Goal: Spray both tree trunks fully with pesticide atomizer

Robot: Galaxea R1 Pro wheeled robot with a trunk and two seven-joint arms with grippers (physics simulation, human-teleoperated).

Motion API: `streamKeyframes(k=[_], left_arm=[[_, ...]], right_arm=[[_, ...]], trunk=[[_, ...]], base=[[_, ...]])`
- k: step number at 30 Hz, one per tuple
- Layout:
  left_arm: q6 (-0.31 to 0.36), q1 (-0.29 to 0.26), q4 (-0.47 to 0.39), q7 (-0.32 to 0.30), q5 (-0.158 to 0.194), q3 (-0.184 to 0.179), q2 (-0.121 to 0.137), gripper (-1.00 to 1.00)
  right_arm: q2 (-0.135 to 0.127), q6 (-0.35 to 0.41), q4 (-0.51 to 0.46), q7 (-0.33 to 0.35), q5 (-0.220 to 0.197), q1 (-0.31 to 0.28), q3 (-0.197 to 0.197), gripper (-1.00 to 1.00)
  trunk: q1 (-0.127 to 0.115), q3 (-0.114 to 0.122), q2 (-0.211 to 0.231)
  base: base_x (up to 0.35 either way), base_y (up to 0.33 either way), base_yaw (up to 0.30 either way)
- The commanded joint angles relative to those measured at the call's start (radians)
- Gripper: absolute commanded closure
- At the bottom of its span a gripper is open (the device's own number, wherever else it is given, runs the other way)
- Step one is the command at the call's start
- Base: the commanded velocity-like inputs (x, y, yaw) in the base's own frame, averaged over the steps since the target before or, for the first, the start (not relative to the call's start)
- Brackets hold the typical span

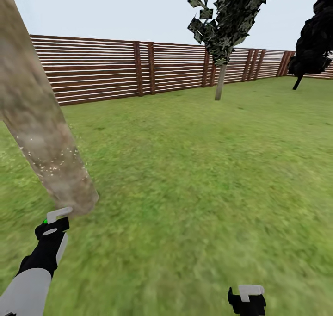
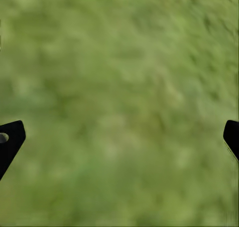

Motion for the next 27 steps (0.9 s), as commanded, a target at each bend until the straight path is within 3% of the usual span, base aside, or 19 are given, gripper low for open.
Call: streamKeyframes(k=[1,11,20,27], left_arm=[[0.007,-0.001,-0.001,0.001,-0.011,0.002,-0.001,1.0],[0.005,-0.001,-0.001,0.001,-0.012,0.004,0.001,1.0],[0.005,-0.001,-0.001,0.001,-0.012,0.004,0.001,1.0],[0.005,-0.001,-0.001,0.002,-0.012,0.004,0.0,1.0]], right_arm=[[0.0,-0.003,0.001,-0.003,0.011,0.0,-0.008,-1.0],[-0.002,-0.003,0.001,-0.003,0.012,0.0,-0.008,-1.0],[-0.001,-0.002,0.001,-0.003,0.012,0.0,-0.008,-1.0],[0.0,-0.002,0.001,-0.003,0.012,0.0,-0.008,-1.0]], trunk=[[0.0,-0.001,0.0],[0.0,-0.001,0.0],[0.0,-0.001,0.0],[0.0,-0.001,0.0]], base=[[0.286,-0.112,0.118],[0.333,-0.007,0.014],[0.225,-0.001,0.26],[0.006,-0.237,0.277]])
